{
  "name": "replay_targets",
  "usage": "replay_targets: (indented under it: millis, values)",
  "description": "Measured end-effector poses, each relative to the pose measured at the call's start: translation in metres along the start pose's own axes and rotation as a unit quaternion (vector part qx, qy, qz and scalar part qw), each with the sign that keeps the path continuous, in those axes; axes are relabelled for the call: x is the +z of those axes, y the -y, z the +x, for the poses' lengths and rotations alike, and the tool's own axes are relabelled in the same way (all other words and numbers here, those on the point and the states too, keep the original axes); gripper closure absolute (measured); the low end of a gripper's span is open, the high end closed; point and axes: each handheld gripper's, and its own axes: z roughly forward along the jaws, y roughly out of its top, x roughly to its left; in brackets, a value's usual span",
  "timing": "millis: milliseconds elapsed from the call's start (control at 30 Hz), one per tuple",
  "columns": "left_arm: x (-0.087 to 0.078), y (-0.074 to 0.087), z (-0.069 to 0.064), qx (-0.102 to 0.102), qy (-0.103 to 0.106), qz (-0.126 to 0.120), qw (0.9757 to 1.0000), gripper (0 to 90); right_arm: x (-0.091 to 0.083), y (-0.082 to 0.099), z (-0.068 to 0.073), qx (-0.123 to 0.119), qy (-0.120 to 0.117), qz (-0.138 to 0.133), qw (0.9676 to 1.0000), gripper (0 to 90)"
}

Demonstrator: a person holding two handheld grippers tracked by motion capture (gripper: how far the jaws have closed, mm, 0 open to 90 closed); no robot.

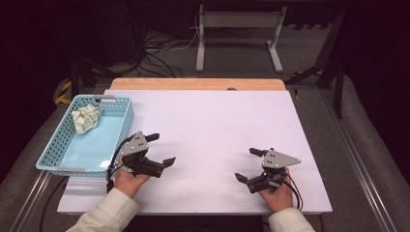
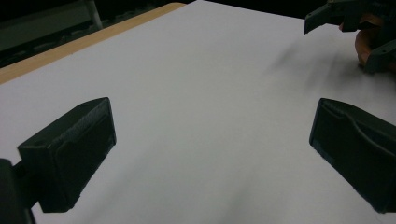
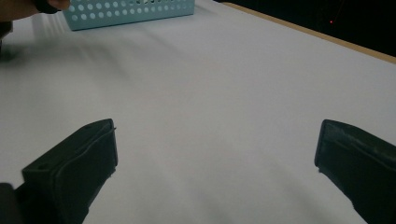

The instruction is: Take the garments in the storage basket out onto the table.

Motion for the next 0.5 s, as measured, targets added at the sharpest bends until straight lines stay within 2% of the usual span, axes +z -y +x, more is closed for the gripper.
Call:
replay_targets:
  millis: [500]
  values:
    - [-0.010, -0.013, 0.006, 0.010, -0.002, 0.018, 0.9998, 1.4, 0.001, 0.000, 0.000, 0.000, -0.003, 0.003, 1.0000, 0.0]
